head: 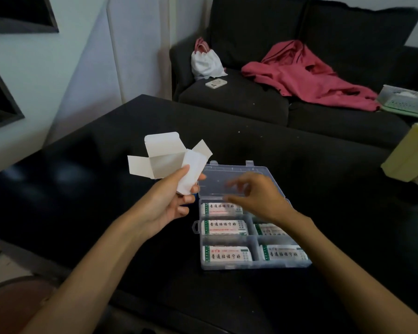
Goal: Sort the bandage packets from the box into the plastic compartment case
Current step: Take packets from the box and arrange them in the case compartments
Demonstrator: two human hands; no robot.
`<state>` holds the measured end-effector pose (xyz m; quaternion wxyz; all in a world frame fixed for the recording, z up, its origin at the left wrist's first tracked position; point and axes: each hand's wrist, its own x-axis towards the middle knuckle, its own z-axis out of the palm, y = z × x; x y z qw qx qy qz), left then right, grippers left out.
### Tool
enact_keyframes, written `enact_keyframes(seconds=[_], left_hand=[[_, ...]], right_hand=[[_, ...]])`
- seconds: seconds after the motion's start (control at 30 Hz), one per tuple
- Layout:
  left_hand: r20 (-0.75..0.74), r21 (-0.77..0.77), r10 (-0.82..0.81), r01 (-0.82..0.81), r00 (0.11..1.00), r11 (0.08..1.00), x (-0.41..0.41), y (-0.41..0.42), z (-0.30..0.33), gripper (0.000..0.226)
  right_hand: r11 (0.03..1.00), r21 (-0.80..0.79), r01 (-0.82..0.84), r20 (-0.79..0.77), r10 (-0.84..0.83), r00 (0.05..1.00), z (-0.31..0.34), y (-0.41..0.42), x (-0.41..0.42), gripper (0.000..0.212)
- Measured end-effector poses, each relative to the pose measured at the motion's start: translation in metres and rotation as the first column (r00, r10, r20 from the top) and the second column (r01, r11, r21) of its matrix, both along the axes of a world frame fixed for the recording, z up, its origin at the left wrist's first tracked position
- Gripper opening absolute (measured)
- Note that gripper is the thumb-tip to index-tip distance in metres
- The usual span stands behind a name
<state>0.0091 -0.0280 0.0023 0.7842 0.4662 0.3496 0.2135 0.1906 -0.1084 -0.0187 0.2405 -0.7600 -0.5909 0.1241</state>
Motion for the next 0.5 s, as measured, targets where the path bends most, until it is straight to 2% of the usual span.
enact_keyframes(seconds=[0.03, 0.07, 0.13, 0.2, 0.27, 0.3, 0.4, 0.5], left_hand=[[0.008, -0.019, -0.002, 0.002, 1.0, 1.0, 0.001, 0.0, 0.0, 0.039], [0.011, -0.024, -0.004, 0.004, 1.0, 1.0, 0.002, -0.001, -0.001, 0.042], [0.01, -0.004, -0.008, 0.008, 1.0, 1.0, 0.004, -0.003, -0.002, 0.04], [-0.043, 0.069, -0.038, 0.041, 0.998, 0.997, 0.009, -0.01, -0.002, 0.034], [-0.226, 0.277, -0.089, 0.152, 0.97, 0.949, 0.015, -0.017, -0.004, 0.028], [-0.325, 0.392, -0.099, 0.229, 0.941, 0.891, 0.018, -0.02, -0.005, 0.026], [-0.428, 0.589, -0.135, 0.389, 0.894, 0.708, 0.025, -0.023, -0.012, 0.023], [-0.462, 0.619, -0.184, 0.464, 0.868, 0.633, 0.027, -0.02, -0.016, 0.025]], right_hand=[[0.994, 0.064, 0.086, -0.138, -0.076, 0.988, 0.006, -0.004, -0.004, 0.019], [0.982, 0.082, 0.168, -0.333, -0.132, 0.934, 0.013, -0.009, -0.008, 0.018], [0.976, -0.061, 0.21, -0.71, -0.19, 0.678, 0.023, -0.019, -0.015, 0.027], [0.974, -0.184, 0.129, -0.873, -0.222, 0.433, 0.027, -0.028, -0.019, 0.038], [0.972, -0.223, 0.079, -0.933, -0.237, 0.272, 0.026, -0.03, -0.02, 0.048], [0.969, -0.232, 0.081, -0.945, -0.244, 0.22, 0.025, -0.03, -0.02, 0.051], [0.96, -0.237, 0.147, -0.947, -0.262, 0.185, 0.02, -0.031, -0.019, 0.042], [0.962, -0.191, 0.196, -0.947, -0.233, 0.221, 0.011, -0.034, -0.012, 0.025]])
